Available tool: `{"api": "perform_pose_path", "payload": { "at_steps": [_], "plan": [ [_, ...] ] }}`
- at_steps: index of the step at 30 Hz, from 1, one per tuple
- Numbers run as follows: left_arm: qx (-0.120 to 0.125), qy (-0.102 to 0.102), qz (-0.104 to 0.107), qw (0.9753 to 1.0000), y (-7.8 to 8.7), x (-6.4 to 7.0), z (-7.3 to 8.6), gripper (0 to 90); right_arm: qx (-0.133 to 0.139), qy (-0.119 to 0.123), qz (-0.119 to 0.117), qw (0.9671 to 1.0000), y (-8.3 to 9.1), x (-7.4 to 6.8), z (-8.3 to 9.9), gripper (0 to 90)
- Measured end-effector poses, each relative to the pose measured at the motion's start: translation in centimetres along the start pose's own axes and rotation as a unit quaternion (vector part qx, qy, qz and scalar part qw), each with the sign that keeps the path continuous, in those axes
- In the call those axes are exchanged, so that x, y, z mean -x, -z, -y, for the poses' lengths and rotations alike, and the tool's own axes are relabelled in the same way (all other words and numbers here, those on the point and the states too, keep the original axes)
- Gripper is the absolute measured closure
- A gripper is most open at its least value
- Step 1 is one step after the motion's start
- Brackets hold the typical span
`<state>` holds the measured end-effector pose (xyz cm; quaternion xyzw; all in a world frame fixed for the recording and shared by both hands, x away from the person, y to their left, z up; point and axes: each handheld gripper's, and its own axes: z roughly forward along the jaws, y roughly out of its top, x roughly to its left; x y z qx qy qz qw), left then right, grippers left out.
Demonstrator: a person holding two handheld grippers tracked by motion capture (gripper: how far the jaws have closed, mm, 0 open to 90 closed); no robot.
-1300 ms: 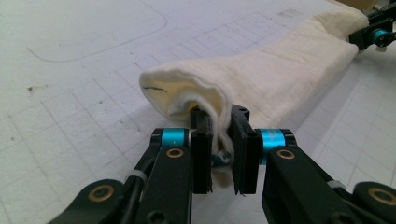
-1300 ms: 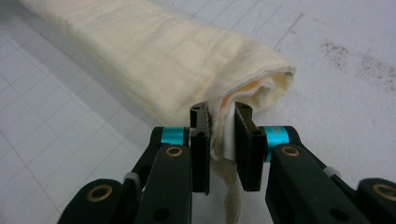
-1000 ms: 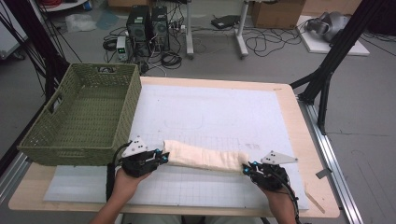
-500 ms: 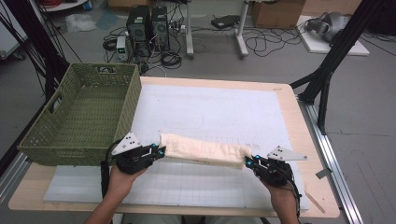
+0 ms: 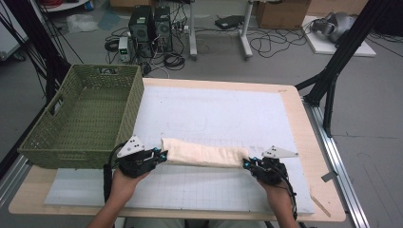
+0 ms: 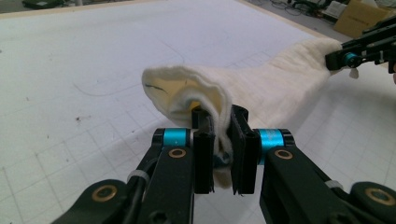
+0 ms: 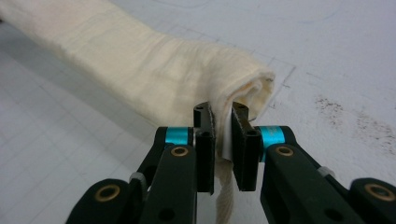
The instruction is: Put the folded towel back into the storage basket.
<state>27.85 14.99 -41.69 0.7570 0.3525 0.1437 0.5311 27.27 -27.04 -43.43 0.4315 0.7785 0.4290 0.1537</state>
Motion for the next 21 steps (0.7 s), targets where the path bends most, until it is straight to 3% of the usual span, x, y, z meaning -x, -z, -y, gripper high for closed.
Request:
{"api": "perform_pose_path", "payload": {
  "at_steps": [3,8,11,15,18,21],
  "plan": [
    [-0.002,0.001,-0.004,1.0000,0.0,-0.2,0.1,81.0,-0.013,-0.003,0.003,0.9999,-1.1,0.0,0.1,74.8],
    [-0.007,0.001,-0.006,1.0000,-0.2,-0.3,0.4,81.0,-0.023,-0.015,0.002,0.9996,-2.1,-0.1,0.4,54.9],
    [-0.008,-0.001,-0.007,0.9999,-0.2,-0.2,0.4,80.9,-0.032,-0.003,0.003,0.9995,-2.3,-0.4,0.5,51.8],
    [-0.010,-0.003,-0.008,0.9999,-0.2,-0.4,0.4,80.9,-0.038,0.027,0.033,0.9984,-2.3,-1.2,0.6,61.1],
    [-0.012,-0.002,-0.009,0.9999,-0.2,-0.4,0.5,80.9,-0.036,0.031,0.039,0.9981,-2.2,-1.3,0.7,75.7],
    [-0.012,-0.005,-0.010,0.9999,-0.3,-0.4,0.5,80.9,-0.039,0.044,0.038,0.9975,-2.2,-1.7,0.6,81.1]
  ]
}}
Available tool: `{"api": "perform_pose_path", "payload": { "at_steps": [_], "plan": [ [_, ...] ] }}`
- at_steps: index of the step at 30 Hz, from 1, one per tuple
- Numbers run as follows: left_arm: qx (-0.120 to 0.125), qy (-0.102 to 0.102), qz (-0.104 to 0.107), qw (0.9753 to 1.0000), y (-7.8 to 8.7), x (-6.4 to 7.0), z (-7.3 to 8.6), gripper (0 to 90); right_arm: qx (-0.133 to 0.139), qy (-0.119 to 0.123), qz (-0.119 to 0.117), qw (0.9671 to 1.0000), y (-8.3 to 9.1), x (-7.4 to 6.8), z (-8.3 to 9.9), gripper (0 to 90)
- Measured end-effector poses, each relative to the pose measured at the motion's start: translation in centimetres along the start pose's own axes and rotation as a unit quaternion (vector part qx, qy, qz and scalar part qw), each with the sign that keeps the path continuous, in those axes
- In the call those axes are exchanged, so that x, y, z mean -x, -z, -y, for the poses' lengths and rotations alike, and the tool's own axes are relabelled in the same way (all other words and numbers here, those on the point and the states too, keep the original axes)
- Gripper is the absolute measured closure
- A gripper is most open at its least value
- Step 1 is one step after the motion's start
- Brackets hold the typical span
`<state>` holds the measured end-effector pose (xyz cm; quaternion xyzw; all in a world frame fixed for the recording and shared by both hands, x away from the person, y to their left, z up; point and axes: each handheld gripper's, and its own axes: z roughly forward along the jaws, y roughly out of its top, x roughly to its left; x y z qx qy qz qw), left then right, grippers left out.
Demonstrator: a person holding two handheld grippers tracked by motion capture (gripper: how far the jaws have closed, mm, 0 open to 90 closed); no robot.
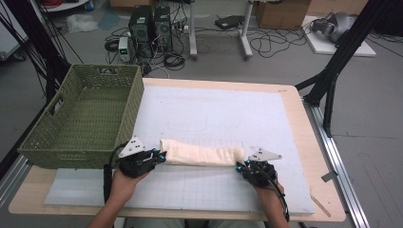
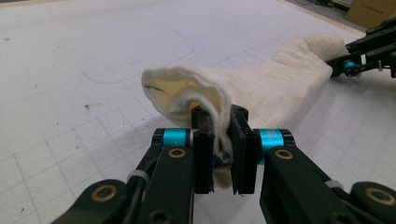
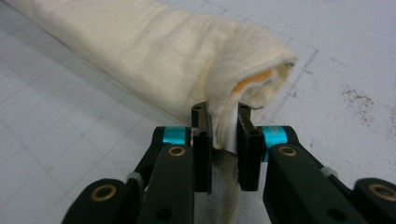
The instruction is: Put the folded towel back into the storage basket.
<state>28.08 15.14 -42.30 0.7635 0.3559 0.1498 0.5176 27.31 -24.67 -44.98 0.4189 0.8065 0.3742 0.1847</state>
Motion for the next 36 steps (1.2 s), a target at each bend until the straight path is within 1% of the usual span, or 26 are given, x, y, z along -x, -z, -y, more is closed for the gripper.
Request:
{"api": "perform_pose_path", "payload": {
  "at_steps": [3,4,9,11,14,15,17,19,20,23,27,29,30,33,34,36],
  "plan": [
    [0.006,0.001,0.000,1.0000,0.2,0.0,-0.1,80.9,0.000,-0.011,-0.014,0.9998,0.2,0.4,-0.1,81.8],
    [0.007,0.002,0.001,1.0000,0.3,0.0,-0.2,80.9,0.003,-0.011,-0.018,0.9998,0.3,0.4,-0.1,81.7],
    [0.026,0.001,0.002,0.9997,0.9,-0.2,-0.8,80.9,0.039,-0.009,-0.035,0.9986,1.7,0.6,-0.9,81.6],
    [0.034,0.000,0.005,0.9994,1.3,-0.3,-1.0,80.9,0.054,-0.012,-0.044,0.9975,2.3,0.7,-1.2,81.6],
    [0.046,-0.001,0.012,0.9989,1.7,-0.4,-1.3,80.9,0.075,-0.009,-0.053,0.9957,3.3,1.0,-1.6,81.5],
    [0.049,-0.003,0.017,0.9986,1.9,-0.5,-1.5,80.9,0.079,-0.011,-0.056,0.9952,3.5,1.0,-1.7,81.5],
    [0.057,-0.005,0.021,0.9981,2.2,-0.5,-1.7,80.9,0.093,-0.008,-0.057,0.9939,4.0,1.2,-2.0,81.5],
    [0.065,-0.010,0.025,0.9975,2.5,-0.5,-2.1,80.9,0.108,-0.015,-0.064,0.9920,4.5,1.4,-2.5,81.5],
    [0.069,-0.011,0.025,0.9972,2.7,-0.5,-2.2,80.8,0.114,-0.013,-0.066,0.9913,4.7,1.5,-2.7,81.5],
    [0.083,-0.014,0.029,0.9961,3.1,-0.6,-2.6,80.8,0.125,-0.008,-0.066,0.9900,4.9,1.7,-3.3,81.6],
    [0.096,-0.018,0.026,0.9949,3.9,-0.8,-3.1,80.9,0.142,-0.003,-0.068,0.9876,5.0,1.8,-4.3,81.6],
    [0.098,-0.017,0.022,0.9948,4.3,-1.1,-3.4,81.0,0.152,0.002,-0.071,0.9858,5.0,1.8,-4.9,81.6],
    [0.100,-0.016,0.020,0.9947,4.6,-1.2,-3.5,81.1,0.154,0.001,-0.073,0.9854,5.0,1.8,-5.1,81.6],
    [0.102,-0.020,0.014,0.9944,5.3,-1.4,-4.0,81.0,0.167,0.013,-0.075,0.9830,4.9,1.6,-6.1,81.5],
    [0.105,-0.022,0.011,0.9941,5.6,-1.6,-4.1,81.1,0.169,0.012,-0.078,0.9825,4.8,1.5,-6.4,81.5],
    [0.110,-0.022,0.006,0.9937,6.1,-1.7,-4.3,81.1,0.178,0.018,-0.080,0.9806,4.7,1.5,-7.1,81.5]
  ]
}}
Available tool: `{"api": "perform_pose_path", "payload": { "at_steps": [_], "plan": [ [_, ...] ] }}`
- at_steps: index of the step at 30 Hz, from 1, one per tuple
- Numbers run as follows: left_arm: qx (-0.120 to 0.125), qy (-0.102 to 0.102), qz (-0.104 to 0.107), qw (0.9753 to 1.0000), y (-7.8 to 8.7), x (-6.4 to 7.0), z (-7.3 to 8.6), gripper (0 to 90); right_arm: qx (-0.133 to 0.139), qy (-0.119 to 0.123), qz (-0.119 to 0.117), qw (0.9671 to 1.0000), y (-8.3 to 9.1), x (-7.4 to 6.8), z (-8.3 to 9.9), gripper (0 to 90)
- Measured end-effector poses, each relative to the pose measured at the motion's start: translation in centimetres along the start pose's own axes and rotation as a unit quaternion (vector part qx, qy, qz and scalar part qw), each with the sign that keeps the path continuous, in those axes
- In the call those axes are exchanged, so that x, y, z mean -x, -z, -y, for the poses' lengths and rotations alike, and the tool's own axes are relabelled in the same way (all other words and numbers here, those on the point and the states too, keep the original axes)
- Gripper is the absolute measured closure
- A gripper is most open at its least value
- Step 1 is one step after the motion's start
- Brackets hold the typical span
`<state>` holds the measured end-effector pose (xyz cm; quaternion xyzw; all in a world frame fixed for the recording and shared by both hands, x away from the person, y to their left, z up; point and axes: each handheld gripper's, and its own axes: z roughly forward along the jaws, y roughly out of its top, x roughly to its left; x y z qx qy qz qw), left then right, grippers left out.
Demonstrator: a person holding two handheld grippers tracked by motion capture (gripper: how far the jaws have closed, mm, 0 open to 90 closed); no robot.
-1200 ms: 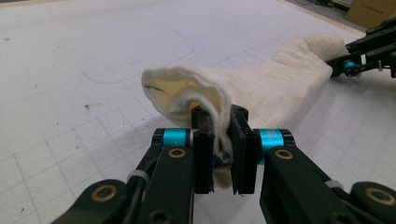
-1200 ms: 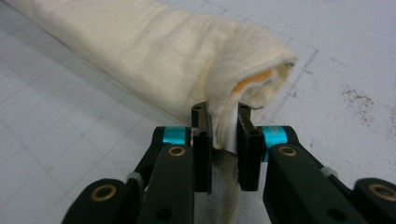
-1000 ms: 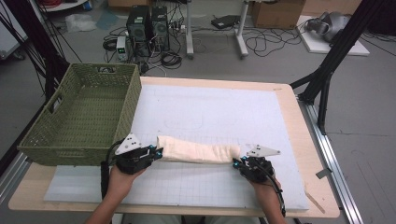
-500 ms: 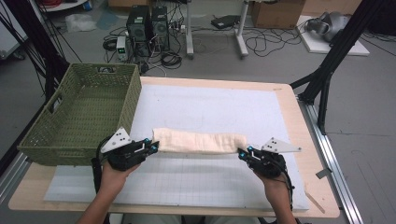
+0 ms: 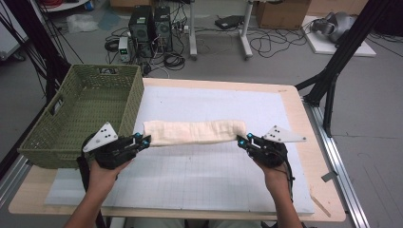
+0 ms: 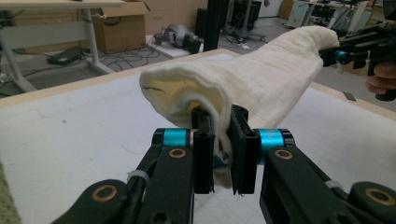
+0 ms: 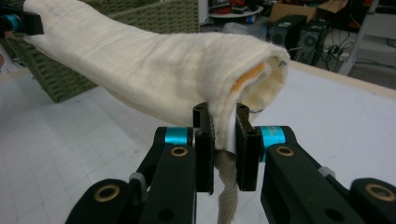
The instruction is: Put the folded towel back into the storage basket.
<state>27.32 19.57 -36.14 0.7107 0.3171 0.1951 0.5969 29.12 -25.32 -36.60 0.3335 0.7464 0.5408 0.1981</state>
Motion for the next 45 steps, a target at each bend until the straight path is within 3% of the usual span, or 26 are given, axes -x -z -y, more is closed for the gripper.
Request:
{"api": "perform_pose_path", "payload": {
  "at_steps": [9,21,34,45],
  "plan": [
    [0.015,-0.001,-0.025,0.9996,2.3,-1.2,-0.6,81.0,0.001,0.017,-0.017,0.9997,-2.6,-0.3,-2.8,81.5],
    [0.031,0.001,-0.059,0.9978,5.7,-2.9,-1.0,81.1,-0.003,0.042,-0.034,0.9985,-7.6,-1.3,-6.8,81.5],
    [0.049,0.001,-0.096,0.9941,9.2,-4.4,-1.2,81.1,-0.015,0.067,-0.051,0.9963,-13.3,-2.8,-11.4,81.5],
    [0.049,-0.001,-0.121,0.9914,11.4,-5.1,-0.8,81.1,-0.026,0.080,-0.064,0.9944,-18.0,-4.2,-14.4,81.5]
  ]
}}
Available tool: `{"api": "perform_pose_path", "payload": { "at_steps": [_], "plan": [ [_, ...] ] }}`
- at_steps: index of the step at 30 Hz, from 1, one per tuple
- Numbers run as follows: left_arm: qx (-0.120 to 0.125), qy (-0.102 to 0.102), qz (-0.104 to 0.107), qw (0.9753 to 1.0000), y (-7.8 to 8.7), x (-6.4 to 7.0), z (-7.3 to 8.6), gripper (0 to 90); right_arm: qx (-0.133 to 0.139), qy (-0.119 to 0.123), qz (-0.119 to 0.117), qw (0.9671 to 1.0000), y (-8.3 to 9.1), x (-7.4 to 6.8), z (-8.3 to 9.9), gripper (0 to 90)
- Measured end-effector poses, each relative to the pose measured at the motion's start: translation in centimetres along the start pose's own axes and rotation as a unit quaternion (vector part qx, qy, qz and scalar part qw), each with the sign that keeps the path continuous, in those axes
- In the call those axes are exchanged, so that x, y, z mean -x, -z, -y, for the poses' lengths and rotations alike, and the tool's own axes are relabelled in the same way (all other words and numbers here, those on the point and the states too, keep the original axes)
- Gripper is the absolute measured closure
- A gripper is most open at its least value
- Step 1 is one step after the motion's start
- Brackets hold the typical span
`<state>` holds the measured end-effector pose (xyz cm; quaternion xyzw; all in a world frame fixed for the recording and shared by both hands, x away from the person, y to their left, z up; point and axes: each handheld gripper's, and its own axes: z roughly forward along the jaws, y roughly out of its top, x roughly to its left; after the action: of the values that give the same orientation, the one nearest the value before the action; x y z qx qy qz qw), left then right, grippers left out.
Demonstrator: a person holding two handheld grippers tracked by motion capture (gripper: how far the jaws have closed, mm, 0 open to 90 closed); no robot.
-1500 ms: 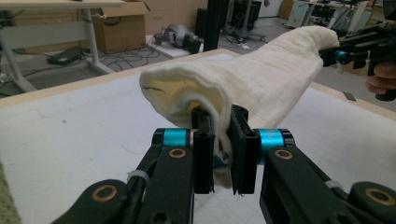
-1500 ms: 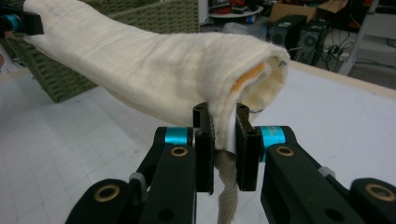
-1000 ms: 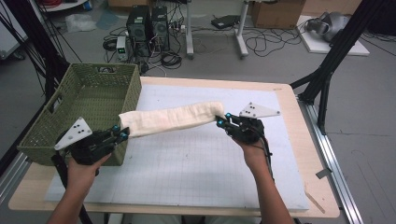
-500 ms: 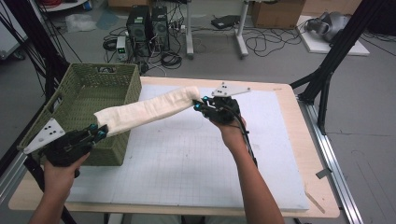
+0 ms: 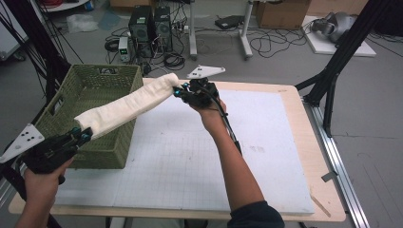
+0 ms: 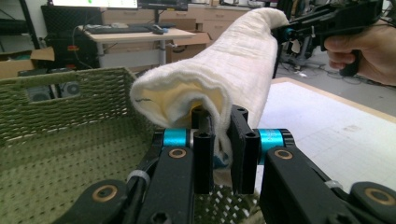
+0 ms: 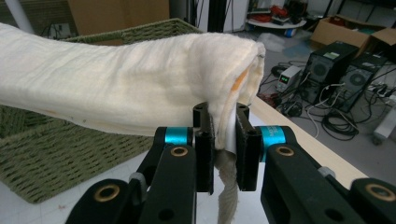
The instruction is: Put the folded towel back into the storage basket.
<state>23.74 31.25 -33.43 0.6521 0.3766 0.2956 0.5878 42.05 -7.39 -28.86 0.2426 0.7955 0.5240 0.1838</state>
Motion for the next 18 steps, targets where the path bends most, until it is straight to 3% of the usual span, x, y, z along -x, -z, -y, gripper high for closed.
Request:
{"api": "perform_pose_path", "payload": {
  "at_steps": [18],
  "plan": [
    [0.001,-0.007,-0.033,0.9994,2.3,-1.0,0.6,81.2,0.002,0.010,-0.013,0.9999,-6.6,-1.4,-4.2,81.5]
  ]
}}
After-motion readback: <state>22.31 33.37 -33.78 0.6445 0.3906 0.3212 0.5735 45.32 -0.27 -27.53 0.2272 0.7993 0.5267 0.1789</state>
